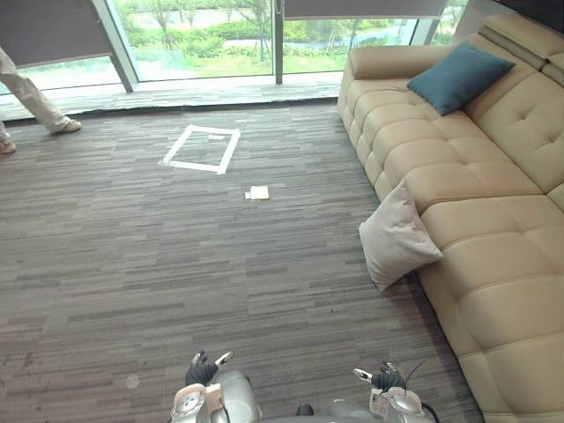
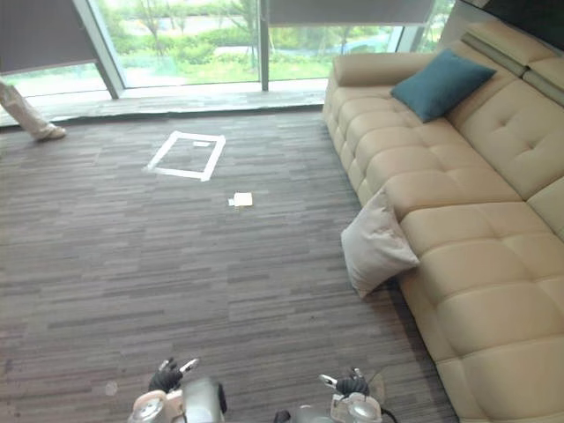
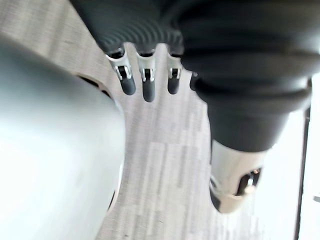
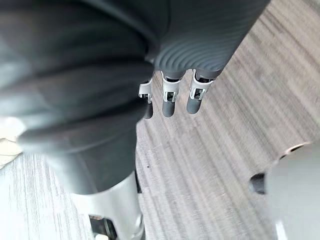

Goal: Pick up cushions and gather them together orderly.

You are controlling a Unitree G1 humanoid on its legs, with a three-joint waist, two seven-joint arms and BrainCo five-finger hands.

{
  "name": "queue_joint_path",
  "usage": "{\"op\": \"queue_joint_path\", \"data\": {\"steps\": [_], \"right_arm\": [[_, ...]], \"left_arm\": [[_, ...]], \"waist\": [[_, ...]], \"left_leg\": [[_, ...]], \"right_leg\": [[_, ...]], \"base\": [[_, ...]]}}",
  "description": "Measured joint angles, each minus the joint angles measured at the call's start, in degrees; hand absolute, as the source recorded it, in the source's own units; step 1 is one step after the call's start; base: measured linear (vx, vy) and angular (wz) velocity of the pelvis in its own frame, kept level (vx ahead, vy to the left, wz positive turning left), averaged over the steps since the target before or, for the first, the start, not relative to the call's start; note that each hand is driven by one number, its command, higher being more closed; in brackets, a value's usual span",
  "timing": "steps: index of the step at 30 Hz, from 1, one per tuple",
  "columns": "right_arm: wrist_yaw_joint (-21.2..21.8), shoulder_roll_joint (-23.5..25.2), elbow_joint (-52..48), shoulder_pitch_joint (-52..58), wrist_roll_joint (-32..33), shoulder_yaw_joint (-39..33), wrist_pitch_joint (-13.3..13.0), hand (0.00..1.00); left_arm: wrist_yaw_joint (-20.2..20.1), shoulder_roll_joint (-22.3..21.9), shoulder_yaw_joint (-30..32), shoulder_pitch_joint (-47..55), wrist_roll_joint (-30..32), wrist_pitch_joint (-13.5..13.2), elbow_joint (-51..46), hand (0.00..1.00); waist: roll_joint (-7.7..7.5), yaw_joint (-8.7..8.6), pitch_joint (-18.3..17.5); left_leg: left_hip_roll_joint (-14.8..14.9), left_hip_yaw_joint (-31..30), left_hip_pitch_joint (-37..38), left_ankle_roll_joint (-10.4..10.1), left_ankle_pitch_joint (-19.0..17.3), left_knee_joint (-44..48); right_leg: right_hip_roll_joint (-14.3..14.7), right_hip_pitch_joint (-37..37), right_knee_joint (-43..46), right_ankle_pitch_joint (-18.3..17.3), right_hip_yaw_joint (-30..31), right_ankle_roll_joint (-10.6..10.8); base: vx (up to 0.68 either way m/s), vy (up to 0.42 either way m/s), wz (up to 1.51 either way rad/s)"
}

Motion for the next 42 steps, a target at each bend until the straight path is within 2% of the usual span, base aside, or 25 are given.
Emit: {"op": "queue_joint_path", "data": {"steps": [2, 3, 5, 6, 7, 8, 10, 11, 13, 15, 18, 20, 21, 22, 23, 25, 27, 28, 30, 31, 33, 36, 37, 40, 42], "right_arm": [[-0.1, 0.1, 0.3, 0.1, 0.0, 0.7, -0.1, 0.00], [-0.1, 0.3, 0.2, -0.2, 0.0, 1.2, -0.1, 0.00], [-0.3, 1.8, 0.0, 2.3, -0.1, 2.5, 0.0, 0.00], [-0.3, 2.1, 0.0, 2.3, -0.1, 2.9, -0.1, 0.00], [-0.1, 3.2, -0.1, 2.2, -0.1, 3.2, -0.2, 0.00], [-0.1, 3.3, -0.3, 2.1, -0.1, 3.3, -0.2, 0.00], [0.2, 3.3, -0.6, 2.1, -0.2, 2.9, -0.8, 0.00], [0.2, 3.3, -1.6, 2.2, -0.2, 2.9, -1.0, 0.00], [0.3, 3.3, -2.0, 2.0, -0.3, 3.2, -1.4, 0.00], [0.3, 3.3, -2.7, 1.7, -0.7, 2.7, -1.6, 0.00], [0.5, 2.4, -2.8, 0.5, -1.0, 2.0, -1.5, 0.00], [0.6, 2.2, -2.8, 0.7, -1.2, 2.0, -1.5, 0.00], [0.6, 2.2, -2.9, 0.9, -1.2, 2.0, -1.4, 0.00], [0.7, 1.5, -3.0, 0.6, -1.2, 1.6, -1.4, 0.00], [0.7, 1.5, -3.0, 0.6, -1.2, 1.4, -1.5, 0.00], [0.6, 0.5, -3.8, 0.5, -1.1, 1.6, -1.3, 0.00], [0.5, 0.5, -3.3, 0.4, -0.6, 1.9, -1.1, 0.00], [0.5, 0.7, -2.0, 0.0, 0.3, 2.2, -0.9, 0.00], [0.2, 1.0, -1.8, 0.1, 1.2, 2.1, -0.7, 0.00], [0.0, 1.1, -1.8, 0.3, 1.3, 2.1, -0.7, 0.00], [-0.2, 1.1, -1.9, 0.3, 1.2, 2.2, -0.7, 0.00], [-0.4, 1.1, -1.7, 0.5, 1.1, 3.0, -0.7, 0.00], [-0.5, 1.0, -1.5, 0.7, 1.1, 4.1, -0.7, 0.00], [-0.3, 2.8, -1.3, 2.0, 1.1, 5.0, -0.7, 0.00], [-0.1, 3.3, -0.8, 2.2, 1.1, 5.6, -0.6, 0.00]], "left_arm": [[0.1, -0.1, 0.0, 0.2, -0.8, 0.0, 0.1, 0.00], [0.1, -0.1, 0.0, 0.2, -1.0, 0.0, 0.0, 0.00], [0.1, 1.2, 0.0, 0.6, -1.3, 0.1, 0.3, 0.00], [0.1, 1.4, 0.0, 0.4, -1.3, 0.1, 0.5, 0.00], [0.2, 2.8, -0.1, -0.1, -1.3, 0.2, 1.9, 0.00], [0.3, 3.1, -0.1, -0.5, -1.3, 0.3, 2.8, 0.00], [0.7, 3.6, -0.2, -1.3, -1.2, 0.9, 5.0, 0.00], [0.8, 3.7, -0.3, -1.2, -1.2, 1.2, 5.3, 0.00], [0.7, 3.6, -0.4, -0.9, -1.1, 1.3, 5.7, 0.00], [0.7, 3.6, -0.4, -0.7, -0.7, 1.4, 6.5, 0.00], [0.6, 3.1, -1.3, -0.9, -0.7, 1.5, 7.3, 0.00], [0.4, 3.0, -1.7, -0.7, -0.2, 1.5, 7.4, 0.00], [0.4, 3.1, -1.7, -0.7, 0.4, 1.5, 7.5, 0.00], [0.3, 1.8, -1.7, -0.9, 0.7, 1.7, 7.8, 0.00], [0.2, 1.3, -1.6, -0.9, 0.8, 1.7, 7.4, 0.00], [0.1, 0.0, -0.1, -1.0, 1.6, 1.7, 6.1, 0.00], [0.1, -0.1, 0.2, -0.9, 1.5, 1.5, 5.1, 0.00], [0.0, 0.1, -0.3, -0.7, 1.5, 1.4, 4.1, 0.00], [0.0, 0.3, -0.3, -0.6, 1.5, 1.3, 3.6, 0.00], [0.1, 0.1, -0.3, -0.5, 1.5, 1.2, 3.1, 0.00], [0.2, 0.1, -0.3, -0.6, 1.5, 1.2, 3.2, 0.00], [0.4, 0.0, -0.3, -0.7, 1.3, 0.5, 3.5, 0.00], [0.4, 0.0, -0.3, -0.7, 0.3, 0.2, 3.9, 0.00], [0.4, 2.2, 0.0, -0.5, 0.3, 0.2, 4.6, 0.00], [0.4, 3.0, 0.0, -0.5, 0.4, 0.2, 5.5, 0.00]], "waist": [[0.33, 0.69, -0.3], [0.28, 0.89, -0.4], [-2.66, 1.87, -3.7], [-3.35, 2.13, -4.0], [-4.66, 2.30, -4.2], [-4.82, 2.10, -3.9], [-4.89, 1.31, -3.4], [-4.70, 0.60, -3.3], [-4.50, -0.17, -3.0], [-4.10, -0.67, -2.9], [-2.40, -0.83, -1.9], [-2.43, -1.20, -1.9], [-2.65, -1.23, -1.9], [-0.92, -1.19, -2.2], [-0.66, -1.22, -2.3], [1.65, -1.14, -1.1], [2.44, -0.60, -0.9], [1.12, -0.47, -0.5], [0.64, -0.47, -0.7], [0.55, -0.26, -0.7], [0.74, -0.24, -0.7], [0.70, 0.27, -0.8], [0.63, 0.66, -1.0], [-2.87, 0.99, -3.4], [-4.02, 1.38, -4.2]], "left_leg": [[-1.7, -3.6, -0.3, -1.0, 2.7, -9.5], [-1.5, -3.7, -0.4, -0.7, 4.7, -9.0], [-2.7, -1.0, 0.2, 1.4, 8.0, -5.0], [-2.8, 0.0, 0.9, 2.0, 7.8, -4.8], [-3.1, 3.0, 3.8, 3.3, 5.8, -5.3], [-3.5, 4.0, 5.4, 3.6, 4.6, -5.6], [-4.4, 5.6, 13.0, 4.4, 1.2, -7.2], [-4.6, 6.5, 17.6, 4.5, 0.1, -9.3], [-4.5, 9.0, 23.4, 4.4, 0.2, -13.9], [-4.5, 11.4, 27.2, 3.9, 0.4, -17.7], [-3.9, 15.1, 32.5, 1.7, -0.2, -21.6], [-4.3, 15.1, 35.5, -0.9, -1.7, -22.0], [-4.7, 14.5, 36.6, -1.6, -2.2, -21.8], [-2.5, 13.3, 36.7, -2.1, -2.5, -19.0], [-2.0, 12.6, 35.5, -2.3, -2.4, -16.3], [4.4, 6.4, 23.8, -1.8, -1.1, 11.6], [6.0, 4.1, 19.5, -1.6, -2.5, 21.2], [5.8, 4.2, 16.8, -1.3, -3.7, 21.2], [4.8, 4.3, 14.3, -0.7, -4.4, 16.9], [3.4, 3.2, 11.7, -0.7, -4.7, 10.0], [0.4, -2.3, 8.9, -0.6, -4.6, 2.7], [-3.3, -11.1, 7.9, -0.2, -2.0, -5.7], [-3.7, -11.6, 9.0, -0.7, 3.5, -6.5], [-4.4, -4.2, 11.0, 1.0, 1.6, -6.5], [-4.7, -0.5, 13.3, 1.9, 1.0, -8.3]], "right_leg": [[-0.9, 1.4, 0.7, -4.3, 3.9, 1.7], [-1.2, 1.7, 1.4, -5.3, 4.8, 2.0], [-3.9, 0.6, 7.0, -7.6, 9.7, 3.2], [-4.5, -0.9, 10.4, -7.4, 10.1, 3.6], [-6.5, -7.1, 24.3, -4.6, 9.7, 7.1], [-7.5, -10.2, 30.9, -1.6, 9.3, 9.1], [-10.2, -15.6, 44.9, -0.3, 5.5, 9.7], [-11.1, -17.4, 46.9, -0.7, 2.0, 9.3], [-12.0, -20.2, 42.5, -2.7, -4.4, 7.3], [-12.1, -23.7, 34.3, -3.2, -10.0, 7.2], [-9.8, -26.0, 19.2, 1.7, -16.1, 4.6], [-8.3, -25.5, 13.2, 8.7, -16.7, 1.3], [-8.4, -25.0, 13.0, 9.1, -16.6, -2.2], [-7.5, -24.5, 14.8, 7.7, -17.4, -2.0], [-7.3, -24.1, 14.8, 6.7, -17.5, -1.8], [-3.8, -19.4, 12.4, 3.3, -17.2, -2.5], [-2.1, -15.8, 11.2, 1.9, -15.8, -3.1], [-1.8, -12.4, 10.1, 1.4, -13.9, -3.0], [-1.8, -10.2, 8.5, 1.4, -11.8, -3.0], [-2.0, -8.8, 7.6, 0.7, -9.2, -1.8], [-2.2, -7.8, 7.3, -0.1, -6.3, -0.5], [-2.5, -7.1, 8.0, -1.9, -1.7, 1.8], [-2.4, -7.3, 9.5, -3.2, 1.6, 3.2], [-4.9, -8.3, 10.1, -4.1, 8.0, 5.5], [-6.5, -9.0, 11.5, -3.1, 8.3, 7.2]], "base": [[0.43, 0.258, -1.01], [0.39, 0.291, -1.05], [0.63, 0.379, -1.08], [0.69, 0.392, -1.05], [0.41, 0.272, -0.78], [0.59, 0.391, -0.75], [0.50, 0.273, -0.39], [0.43, 0.179, -0.20], [0.37, 0.116, -0.22], [0.40, 0.091, -0.43], [0.47, 0.048, -0.56], [0.48, -0.046, -0.19], [0.57, -0.102, 0.01], [0.56, -0.126, 0.09], [0.51, -0.181, 0.13], [0.50, -0.180, -0.08], [0.36, -0.070, -0.61], [0.37, -0.070, -0.69], [0.42, -0.034, -0.82], [0.32, 0.053, -0.91], [0.33, 0.154, -0.91], [0.22, 0.211, -0.87], [0.25, 0.333, -1.15], [0.28, 0.341, -1.08], [0.23, 0.254, -1.01]]}}
